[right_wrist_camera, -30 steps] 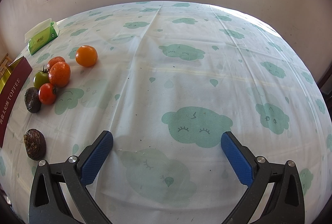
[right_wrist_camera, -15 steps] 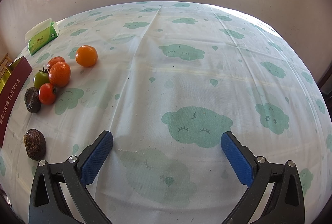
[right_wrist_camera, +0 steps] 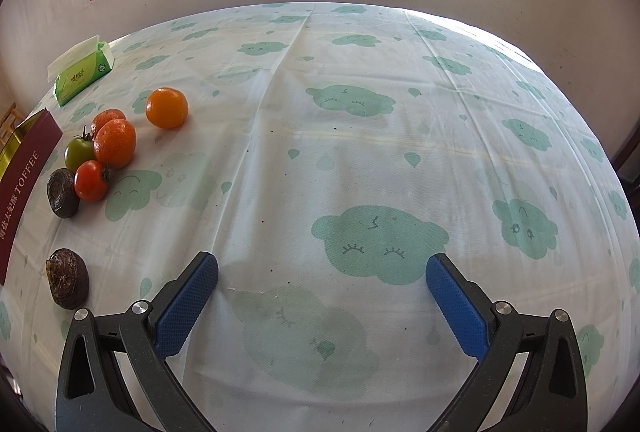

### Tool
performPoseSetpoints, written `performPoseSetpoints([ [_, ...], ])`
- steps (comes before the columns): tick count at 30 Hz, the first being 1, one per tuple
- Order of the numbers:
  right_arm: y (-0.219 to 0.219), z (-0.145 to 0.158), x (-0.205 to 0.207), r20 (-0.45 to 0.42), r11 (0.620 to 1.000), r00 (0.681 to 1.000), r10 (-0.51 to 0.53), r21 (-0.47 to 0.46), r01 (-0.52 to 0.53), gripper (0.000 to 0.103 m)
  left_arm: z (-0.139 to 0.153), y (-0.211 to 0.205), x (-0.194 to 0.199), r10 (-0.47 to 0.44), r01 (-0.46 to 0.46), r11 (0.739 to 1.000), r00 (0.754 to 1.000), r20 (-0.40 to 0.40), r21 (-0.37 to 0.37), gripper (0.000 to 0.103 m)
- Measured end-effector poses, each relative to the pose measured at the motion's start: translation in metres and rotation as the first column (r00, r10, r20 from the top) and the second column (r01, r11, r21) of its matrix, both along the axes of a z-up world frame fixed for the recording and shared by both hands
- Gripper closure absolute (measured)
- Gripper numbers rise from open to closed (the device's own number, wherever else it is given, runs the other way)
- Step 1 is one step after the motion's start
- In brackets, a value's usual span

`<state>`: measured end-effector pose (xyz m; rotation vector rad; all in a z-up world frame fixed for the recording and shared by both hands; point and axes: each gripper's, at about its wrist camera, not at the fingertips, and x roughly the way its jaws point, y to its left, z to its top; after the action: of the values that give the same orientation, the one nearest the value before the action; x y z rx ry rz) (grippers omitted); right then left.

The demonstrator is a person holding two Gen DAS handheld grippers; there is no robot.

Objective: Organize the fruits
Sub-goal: 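Carry the water chestnut with the left gripper over the tin tray, then set the water chestnut in the tray and open the left gripper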

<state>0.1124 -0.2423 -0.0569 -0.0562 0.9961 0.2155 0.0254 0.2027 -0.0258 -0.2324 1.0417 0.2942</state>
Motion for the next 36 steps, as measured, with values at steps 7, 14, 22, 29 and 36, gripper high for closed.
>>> performPoseSetpoints([
  [7,0.0,0.0,0.0,0.0,1.0,1.0,0.0,0.0,0.0,0.0,0.004,0.0,-0.002,-0.008,0.007,1.0,1.0,0.022,0.007,0.048],
  [14,0.0,0.0,0.0,0.0,1.0,1.0,0.0,0.0,0.0,0.0,0.008,-0.002,-0.004,-0.008,0.007,1.0,0.999,0.041,0.01,0.047],
  [22,0.0,0.0,0.0,0.0,1.0,1.0,0.0,0.0,0.0,0.0,0.017,-0.007,-0.009,-0.025,0.024,0.999,0.998,0.059,0.032,0.039],
  [29,0.0,0.001,0.0,0.0,1.0,1.0,0.0,-0.001,0.0,0.0,0.028,-0.011,-0.019,-0.02,0.015,0.998,0.995,0.098,0.053,0.039],
  [36,0.0,0.0,0.0,0.0,1.0,1.0,-0.001,0.0,0.001,0.0,0.034,-0.012,-0.026,-0.016,0.012,0.999,0.994,0.104,0.038,0.039],
])
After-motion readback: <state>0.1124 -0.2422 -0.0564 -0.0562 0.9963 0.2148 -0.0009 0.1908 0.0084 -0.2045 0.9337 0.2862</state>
